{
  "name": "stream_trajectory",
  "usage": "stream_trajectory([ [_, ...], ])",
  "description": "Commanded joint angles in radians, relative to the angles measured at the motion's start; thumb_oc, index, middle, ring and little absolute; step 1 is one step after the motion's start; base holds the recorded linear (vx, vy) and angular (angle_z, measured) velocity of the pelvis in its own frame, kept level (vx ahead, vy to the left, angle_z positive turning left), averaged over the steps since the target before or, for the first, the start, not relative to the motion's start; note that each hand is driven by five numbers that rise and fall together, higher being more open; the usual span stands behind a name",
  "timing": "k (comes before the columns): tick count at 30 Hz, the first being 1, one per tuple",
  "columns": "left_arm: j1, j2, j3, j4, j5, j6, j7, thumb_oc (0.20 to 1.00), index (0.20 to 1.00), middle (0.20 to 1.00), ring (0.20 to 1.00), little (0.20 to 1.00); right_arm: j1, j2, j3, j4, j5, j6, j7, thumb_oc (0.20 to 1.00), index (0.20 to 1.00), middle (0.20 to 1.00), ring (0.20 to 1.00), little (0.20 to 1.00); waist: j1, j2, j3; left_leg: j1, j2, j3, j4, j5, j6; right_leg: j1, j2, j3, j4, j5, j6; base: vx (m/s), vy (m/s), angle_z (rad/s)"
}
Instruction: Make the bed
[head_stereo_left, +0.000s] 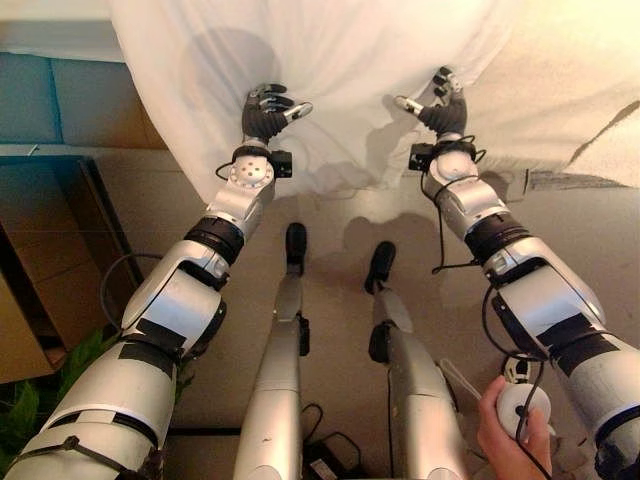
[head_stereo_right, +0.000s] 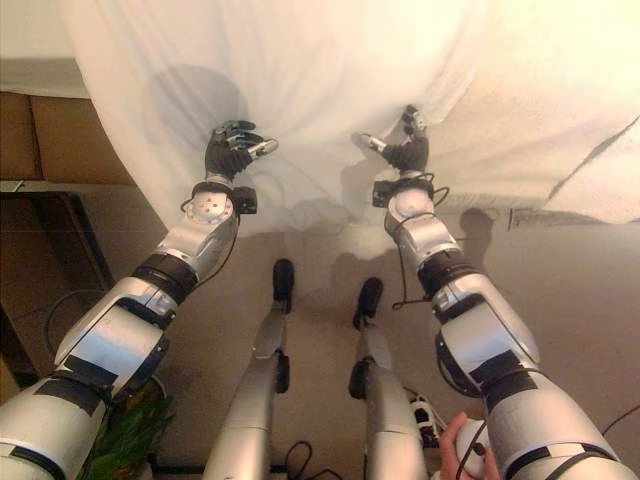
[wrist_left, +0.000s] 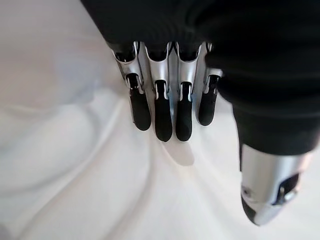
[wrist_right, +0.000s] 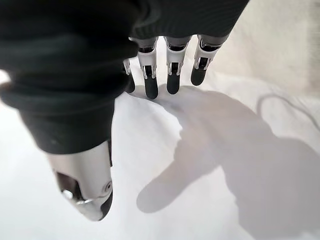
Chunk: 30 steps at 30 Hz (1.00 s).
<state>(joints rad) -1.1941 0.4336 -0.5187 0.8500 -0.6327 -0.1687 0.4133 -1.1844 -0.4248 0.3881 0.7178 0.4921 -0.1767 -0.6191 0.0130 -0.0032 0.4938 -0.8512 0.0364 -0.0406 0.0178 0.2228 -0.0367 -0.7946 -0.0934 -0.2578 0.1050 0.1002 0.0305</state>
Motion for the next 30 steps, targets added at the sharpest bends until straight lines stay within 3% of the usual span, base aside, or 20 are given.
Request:
stream_trajectory([
  [1,0.006,0.080,0.105,0.003,0.067,-0.044,0.067,1.000,1.000,1.000,1.000,1.000,0.007,-0.032,-0.074,-0.196,-0.218,-0.081,-0.153,1.000,1.000,1.000,1.000,1.000,-0.029,-0.036,0.026,0.060,-0.044,0.083,0.031,-0.080,-0.049,0.033,-0.035,0.015,-0.074,0.079,0.113,-0.09,0.120,0.04],
  [2,0.031,0.077,0.130,-0.021,0.089,-0.047,0.086,1.000,1.000,1.000,1.000,1.000,0.057,-0.027,-0.110,-0.327,-0.367,-0.065,-0.218,1.000,1.000,1.000,1.000,1.000,-0.037,-0.042,0.026,0.054,-0.045,0.089,0.061,-0.098,-0.044,0.027,-0.040,0.015,-0.053,0.074,0.118,-0.03,0.095,0.01],
  [5,0.044,0.069,0.142,-0.049,0.098,-0.060,0.093,1.000,1.000,1.000,1.000,1.000,0.084,-0.016,-0.137,-0.450,-0.488,-0.052,-0.262,1.000,1.000,1.000,1.000,1.000,-0.045,-0.045,0.026,0.043,-0.049,0.099,0.093,-0.119,-0.038,0.021,-0.045,0.025,-0.037,0.070,0.119,-0.03,0.066,-0.07],
  [7,0.055,0.062,0.149,-0.068,0.102,-0.062,0.090,1.000,1.000,1.000,1.000,1.000,0.097,-0.010,-0.137,-0.514,-0.547,-0.056,-0.258,1.000,1.000,1.000,1.000,1.000,-0.048,-0.046,0.026,0.032,-0.052,0.103,0.115,-0.130,-0.035,0.017,-0.049,0.029,-0.030,0.070,0.118,0.00,0.070,-0.12],
  [8,0.064,0.073,0.151,-0.082,0.104,-0.065,0.079,1.000,1.000,1.000,1.000,1.000,0.091,-0.037,-0.088,-0.532,-0.579,-0.035,-0.187,1.000,1.000,1.000,1.000,1.000,-0.045,-0.051,0.026,0.045,-0.048,0.096,0.118,-0.156,-0.039,0.029,-0.044,0.039,-0.030,0.054,0.128,-0.02,0.062,-0.11],
  [9,0.067,0.072,0.154,-0.083,0.104,-0.065,0.078,1.000,1.000,1.000,1.000,1.000,0.091,-0.038,-0.085,-0.530,-0.578,-0.035,-0.186,1.000,1.000,1.000,1.000,1.000,-0.048,-0.051,0.026,0.032,-0.051,0.107,0.120,-0.135,-0.033,0.017,-0.049,0.031,-0.031,0.071,0.120,0.05,0.057,-0.07],
  [11,0.078,0.081,0.151,-0.106,0.086,-0.062,0.056,1.000,1.000,1.000,1.000,1.000,0.077,-0.042,-0.034,-0.552,-0.427,-0.072,-0.045,1.000,1.000,1.000,1.000,1.000,-0.043,-0.060,0.026,0.046,-0.042,0.100,0.118,-0.159,-0.039,0.032,-0.041,0.037,-0.033,0.053,0.129,0.03,0.006,-0.01],
  [16,0.079,0.080,0.138,-0.081,0.058,-0.048,0.021,1.000,1.000,1.000,1.000,1.000,0.043,-0.033,0.031,-0.534,-0.200,-0.145,0.123,1.000,1.000,1.000,1.000,1.000,-0.034,-0.068,0.026,0.039,-0.041,0.097,0.127,-0.163,-0.041,0.031,-0.042,0.032,-0.030,0.049,0.126,0.00,-0.002,-0.01],
  [17,0.087,0.077,0.130,-0.074,0.047,-0.046,-0.001,1.000,1.000,1.000,1.000,1.000,0.033,-0.012,0.067,-0.526,-0.009,-0.192,0.246,1.000,1.000,1.000,1.000,1.000,-0.028,-0.072,0.026,0.034,-0.040,0.096,0.135,-0.166,-0.040,0.030,-0.041,0.030,-0.030,0.049,0.126,0.00,0.000,0.00],
  [18,0.087,0.077,0.130,-0.074,0.047,-0.046,-0.001,1.000,1.000,1.000,1.000,1.000,0.032,-0.012,0.068,-0.525,-0.007,-0.193,0.248,1.000,1.000,1.000,1.000,1.000,-0.028,-0.071,0.026,0.033,-0.040,0.096,0.135,-0.166,-0.040,0.030,-0.041,0.030,-0.030,0.049,0.126,0.00,0.000,0.00],
  [19,0.100,0.069,0.114,-0.072,0.033,-0.044,-0.026,1.000,1.000,1.000,1.000,1.000,0.028,0.033,0.104,-0.487,0.239,-0.223,0.389,1.000,1.000,1.000,1.000,1.000,-0.018,-0.072,0.026,0.028,-0.038,0.097,0.144,-0.168,-0.038,0.030,-0.042,0.025,-0.031,0.051,0.125,0.00,0.000,0.00],
  [21,0.101,0.065,0.107,-0.068,0.024,-0.043,-0.037,1.000,1.000,1.000,1.000,1.000,0.019,0.053,0.120,-0.463,0.347,-0.229,0.447,1.000,1.000,1.000,1.000,1.000,-0.012,-0.072,0.026,0.025,-0.038,0.096,0.145,-0.168,-0.039,0.029,-0.041,0.023,-0.032,0.051,0.125,0.00,0.000,0.00],
  [22,0.098,0.048,0.085,-0.062,0.016,-0.041,-0.057,1.000,1.000,1.000,1.000,1.000,0.015,0.120,0.156,-0.415,0.565,-0.210,0.567,1.000,1.000,1.000,1.000,1.000,0.004,-0.066,0.026,0.022,-0.038,0.096,0.142,-0.165,-0.040,0.027,-0.041,0.020,-0.032,0.051,0.123,0.00,0.000,0.00],
  [23,0.090,0.042,0.073,-0.052,0.014,-0.041,-0.069,1.000,1.000,1.000,1.000,1.000,-0.004,0.136,0.173,-0.368,0.621,-0.210,0.600,1.000,1.000,1.000,1.000,1.000,0.008,-0.062,0.026,0.023,-0.039,0.094,0.137,-0.162,-0.042,0.027,-0.041,0.019,-0.032,0.051,0.122,0.00,0.000,0.00],
  [28,0.060,0.021,0.044,-0.005,-0.018,-0.044,-0.091,1.000,1.000,1.000,1.000,1.000,-0.055,0.202,0.135,-0.184,0.745,-0.234,0.591,1.000,1.000,1.000,1.000,1.000,0.026,-0.045,0.026,0.024,-0.041,0.089,0.128,-0.156,-0.049,0.025,-0.043,0.015,-0.036,0.053,0.122,0.00,0.000,0.00],
  [29,0.047,0.019,0.038,0.008,-0.024,-0.046,-0.093,1.000,1.000,1.000,1.000,1.000,-0.074,0.212,0.112,-0.124,0.750,-0.238,0.562,1.000,1.000,1.000,1.000,1.000,0.027,-0.043,0.026,0.023,-0.042,0.088,0.127,-0.155,-0.050,0.024,-0.043,0.014,-0.038,0.055,0.122,0.00,-0.049,0.02],
  [30,0.024,0.011,0.029,0.039,-0.045,-0.043,-0.098,1.000,1.000,1.000,1.000,1.000,-0.113,0.211,0.070,0.034,0.723,-0.239,0.471,1.000,1.000,1.000,1.000,1.000,0.031,-0.035,0.026,0.018,-0.043,0.084,0.125,-0.154,-0.052,0.024,-0.044,0.016,-0.043,0.059,0.121,0.00,-0.043,0.04],
])
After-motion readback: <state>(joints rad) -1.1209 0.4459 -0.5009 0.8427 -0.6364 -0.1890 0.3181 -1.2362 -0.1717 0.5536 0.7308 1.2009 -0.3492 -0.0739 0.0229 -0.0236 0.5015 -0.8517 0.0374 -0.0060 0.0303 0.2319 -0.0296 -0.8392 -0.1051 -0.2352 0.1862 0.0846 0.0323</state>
